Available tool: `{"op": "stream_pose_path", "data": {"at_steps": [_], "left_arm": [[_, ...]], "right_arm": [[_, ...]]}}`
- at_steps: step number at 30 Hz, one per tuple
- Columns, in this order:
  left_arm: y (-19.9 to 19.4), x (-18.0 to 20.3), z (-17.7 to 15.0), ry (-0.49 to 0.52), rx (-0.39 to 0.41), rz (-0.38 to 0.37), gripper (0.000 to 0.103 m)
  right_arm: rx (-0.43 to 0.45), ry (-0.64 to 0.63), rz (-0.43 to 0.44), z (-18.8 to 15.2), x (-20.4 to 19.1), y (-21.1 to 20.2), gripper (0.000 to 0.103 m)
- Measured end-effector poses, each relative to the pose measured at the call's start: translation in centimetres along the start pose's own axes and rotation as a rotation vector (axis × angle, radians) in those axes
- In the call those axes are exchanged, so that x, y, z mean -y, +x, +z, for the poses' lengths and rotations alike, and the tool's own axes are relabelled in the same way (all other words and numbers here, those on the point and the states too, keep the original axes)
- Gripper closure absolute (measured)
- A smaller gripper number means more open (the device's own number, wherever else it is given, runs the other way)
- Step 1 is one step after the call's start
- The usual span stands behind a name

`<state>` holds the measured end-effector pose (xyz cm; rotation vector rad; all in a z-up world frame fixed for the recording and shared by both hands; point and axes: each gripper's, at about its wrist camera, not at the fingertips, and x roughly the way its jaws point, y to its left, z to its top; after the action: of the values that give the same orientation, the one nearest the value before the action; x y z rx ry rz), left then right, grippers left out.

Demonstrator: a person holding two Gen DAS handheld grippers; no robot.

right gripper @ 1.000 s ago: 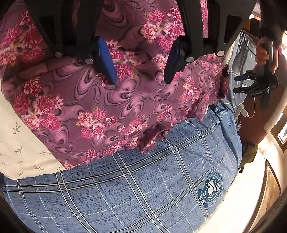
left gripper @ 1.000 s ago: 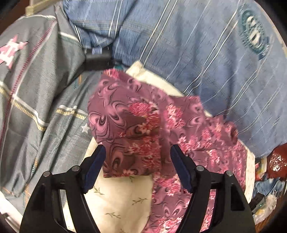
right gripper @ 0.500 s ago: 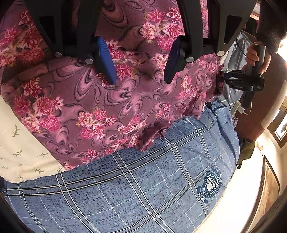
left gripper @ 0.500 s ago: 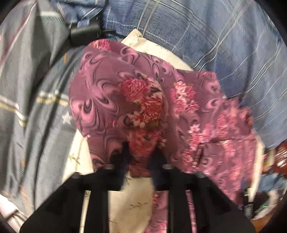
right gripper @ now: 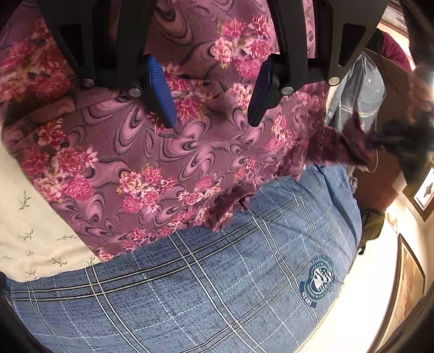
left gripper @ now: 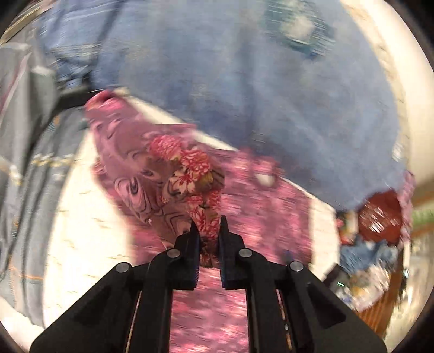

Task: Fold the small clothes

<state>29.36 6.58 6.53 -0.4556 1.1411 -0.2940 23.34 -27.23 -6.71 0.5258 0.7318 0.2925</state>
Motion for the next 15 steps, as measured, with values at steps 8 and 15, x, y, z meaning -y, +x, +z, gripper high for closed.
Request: {"op": "stream_pose_path", "data": {"at_steps": [8,15], "left_arm": [[8.8,10.4,-2.4,0.112,-0.11,-0.11,0.094],[18.9,14.6,-4.7,0.144,-0.193,-0.057,0.094]], "right_arm": [[0.045,0.024,-0.076,-0.2,2.5,-5.3,0.044],[0.046,0.052,-0.092,-0.7,5.4,-7.8,0.044]]}}
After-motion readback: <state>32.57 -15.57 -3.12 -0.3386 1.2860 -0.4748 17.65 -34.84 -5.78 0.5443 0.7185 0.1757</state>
